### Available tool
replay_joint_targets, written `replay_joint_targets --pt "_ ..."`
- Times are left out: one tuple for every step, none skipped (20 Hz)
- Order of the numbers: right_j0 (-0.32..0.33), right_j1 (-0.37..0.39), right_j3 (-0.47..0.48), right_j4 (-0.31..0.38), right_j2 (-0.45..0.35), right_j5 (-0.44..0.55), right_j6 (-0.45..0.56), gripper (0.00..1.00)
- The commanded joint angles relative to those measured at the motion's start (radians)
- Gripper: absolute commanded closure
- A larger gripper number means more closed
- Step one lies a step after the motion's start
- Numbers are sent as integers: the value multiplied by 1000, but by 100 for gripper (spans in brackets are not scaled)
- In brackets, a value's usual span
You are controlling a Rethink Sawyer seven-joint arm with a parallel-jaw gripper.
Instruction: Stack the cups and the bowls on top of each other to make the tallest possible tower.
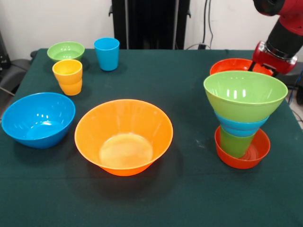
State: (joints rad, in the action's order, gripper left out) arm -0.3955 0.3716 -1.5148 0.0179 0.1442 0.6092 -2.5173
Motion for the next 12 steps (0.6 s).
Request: replay_joint_targets --pt "19 10 -37 -3 -103 -57 -41 0" --pt "19 13 -39 -3 -103 -52 -39 0" --pt "19 16 -41 -4 -103 -47 -39 0" --pt "20 21 -43 -5 -105 -36 -35 0" --pt "21 24 -46 -6 -106 -33 -34 0" --pt "22 29 -49 -8 -109 -26 -31 0" --pt "23 32 -51 -8 -110 -23 -31 0" --pt "23 37 -54 -9 -112 -16 -29 0" --pt "24 40 -56 -8 -113 -14 -28 0" --pt "26 44 -58 -9 -115 -9 -26 0" --pt "27 46 -60 -9 -116 -10 -25 0" --pt "28 48 -62 -9 -118 -10 -25 0"
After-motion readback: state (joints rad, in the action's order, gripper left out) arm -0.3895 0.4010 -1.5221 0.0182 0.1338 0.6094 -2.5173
